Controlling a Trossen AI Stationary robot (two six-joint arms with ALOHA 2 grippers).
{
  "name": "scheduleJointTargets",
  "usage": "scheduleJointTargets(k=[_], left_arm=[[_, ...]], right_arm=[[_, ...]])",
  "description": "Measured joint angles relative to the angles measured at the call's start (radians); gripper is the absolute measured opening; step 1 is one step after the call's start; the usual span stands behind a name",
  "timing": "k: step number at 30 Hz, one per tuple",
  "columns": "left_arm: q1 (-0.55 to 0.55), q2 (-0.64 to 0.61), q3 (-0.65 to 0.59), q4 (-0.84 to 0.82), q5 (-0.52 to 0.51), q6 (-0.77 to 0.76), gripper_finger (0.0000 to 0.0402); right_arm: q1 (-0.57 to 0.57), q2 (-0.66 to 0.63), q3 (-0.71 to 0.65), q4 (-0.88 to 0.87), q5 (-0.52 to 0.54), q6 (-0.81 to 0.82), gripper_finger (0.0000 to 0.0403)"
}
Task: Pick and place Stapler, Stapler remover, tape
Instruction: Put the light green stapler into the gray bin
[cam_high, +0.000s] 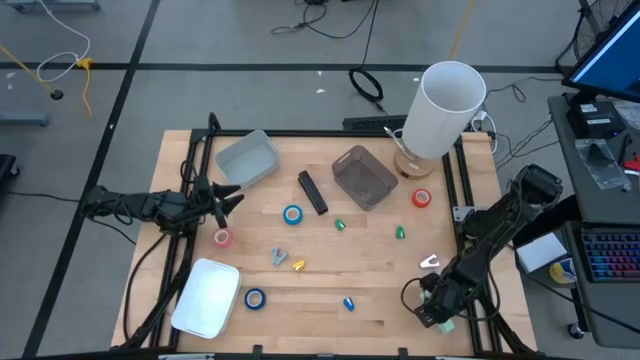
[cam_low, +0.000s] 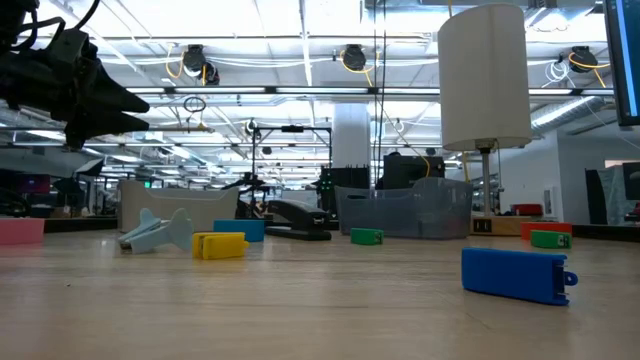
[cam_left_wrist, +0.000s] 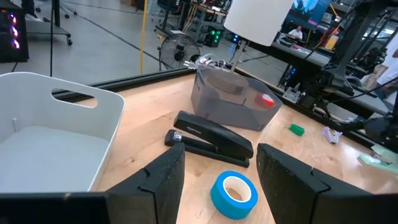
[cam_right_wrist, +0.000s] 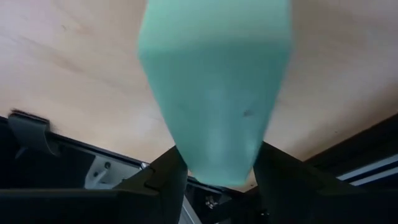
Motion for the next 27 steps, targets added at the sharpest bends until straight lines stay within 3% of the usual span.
scheduleJointTargets(k=[5, 13, 22, 27], left_arm=[[0.0, 0.0, 0.0, 0.0, 0.0, -0.001, 0.02], [0.0, 0.0, 0.0, 0.015, 0.0, -0.021, 0.02], [0.0, 0.0, 0.0, 0.017, 0.0, -0.187, 0.02], [0.0, 0.0, 0.0, 0.017, 0.0, -0.286, 0.02]], right_arm=[[0.001, 0.02, 0.0, 0.039, -0.011, 0.007, 0.0119], [0.0, 0.005, -0.001, 0.035, 0.013, 0.008, 0.0118], [-0.023, -0.109, -0.002, 0.033, 0.267, 0.004, 0.0118], [-0.095, -0.167, -0.002, 0.038, 0.352, -0.091, 0.0118]])
